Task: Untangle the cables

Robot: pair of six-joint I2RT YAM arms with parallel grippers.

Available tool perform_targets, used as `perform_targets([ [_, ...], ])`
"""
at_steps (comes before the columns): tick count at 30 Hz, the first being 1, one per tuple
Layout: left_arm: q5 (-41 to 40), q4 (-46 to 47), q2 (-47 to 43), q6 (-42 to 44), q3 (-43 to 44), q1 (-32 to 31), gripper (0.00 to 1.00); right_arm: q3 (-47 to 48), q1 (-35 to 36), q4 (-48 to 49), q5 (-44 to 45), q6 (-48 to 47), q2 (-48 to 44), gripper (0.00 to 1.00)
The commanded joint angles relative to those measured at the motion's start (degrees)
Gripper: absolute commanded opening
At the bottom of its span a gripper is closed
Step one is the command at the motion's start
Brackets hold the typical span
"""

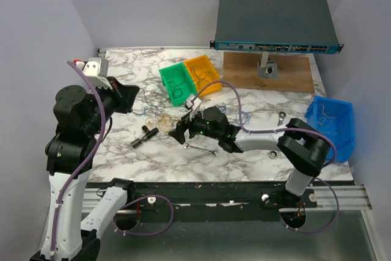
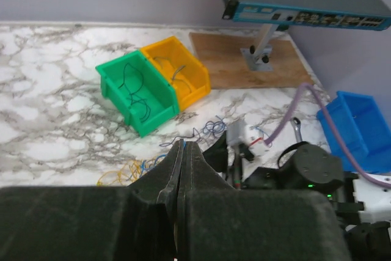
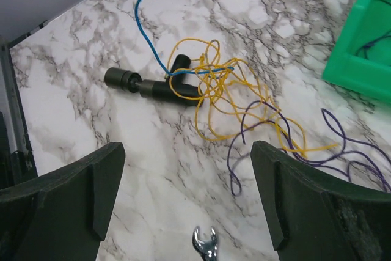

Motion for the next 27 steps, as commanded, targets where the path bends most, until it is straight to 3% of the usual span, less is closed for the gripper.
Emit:
perform_targets([
  [1,4.9,-1.9,-1.4,1.6,5.4,0.1,0.0,5.5,1.2,4.6,-4.3,-0.2,6.3,0.93],
  [10,4.2,-2.9,-0.7,0.8,9.6,0.1,0.0,17.0,4.5,6.4,-3.5,1.6,20.0,0.91],
  [11,4.3,-2.9,-0.5,0.5,9.8,0.1,0.0,17.8,4.6,6.6,-3.2,2.2,20.9,0.85],
  [13,2.5,-3.2,-0.3,0.1,10.6,0.1,0.0,17.8,4.7,7.1,-2.1,3.7,21.8,0.57],
  [14,0.1,-3.7,-0.2,-0.2,11.0,0.1,0.0,16.8,4.7,7.8,-0.5,4.2,21.5,0.38],
  [17,-8.7,-5.5,-0.7,-0.4,12.2,0.1,0.0,10.1,4.6,9.9,7.8,4.8,18.2,0.1],
  [23,-22.4,-5.7,-3.5,-1.9,9.7,0.1,0.0,-8.2,1.3,9.9,25.9,13.3,6.0,0.01],
  [27,-23.5,-4.4,-3.9,-3.2,6.3,0.2,0.0,-15.9,-4.4,-2.3,35.6,24.3,-4.6,0.01],
])
